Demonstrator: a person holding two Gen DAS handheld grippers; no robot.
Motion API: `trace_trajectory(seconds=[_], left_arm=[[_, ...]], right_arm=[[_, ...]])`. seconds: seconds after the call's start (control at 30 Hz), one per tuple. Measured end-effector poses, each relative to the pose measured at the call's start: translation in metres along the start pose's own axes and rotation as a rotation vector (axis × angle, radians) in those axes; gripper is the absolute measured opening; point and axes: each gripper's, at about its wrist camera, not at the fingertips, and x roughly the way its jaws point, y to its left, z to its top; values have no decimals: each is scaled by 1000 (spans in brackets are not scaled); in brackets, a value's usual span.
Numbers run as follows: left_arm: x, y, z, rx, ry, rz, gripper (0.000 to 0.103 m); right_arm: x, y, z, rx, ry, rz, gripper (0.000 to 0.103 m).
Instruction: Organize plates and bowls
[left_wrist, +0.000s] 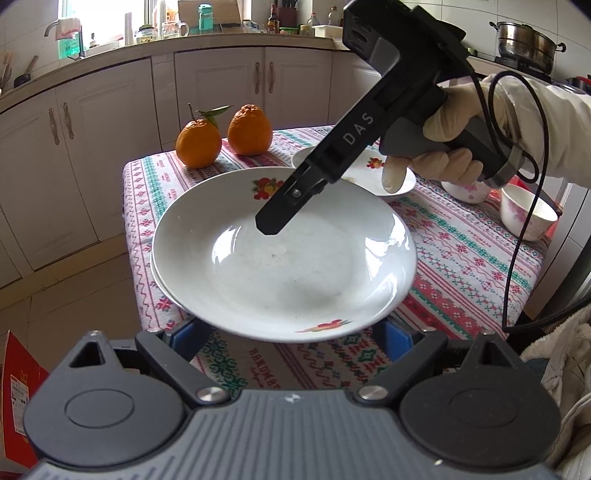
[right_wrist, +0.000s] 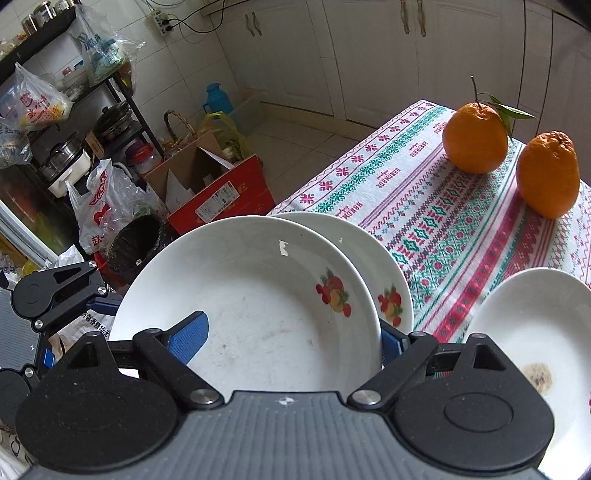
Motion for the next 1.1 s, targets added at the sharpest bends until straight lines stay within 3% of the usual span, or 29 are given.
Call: trace_trajectory(seconds=[0.6,1.1], left_arm=[[14,21,4,-3,20,-9,94],[19,26,4,18,20,1,94]], right_arm=[[24,-16,8,32,23,-10,95],[13,-16,2,41,14,-18,95]])
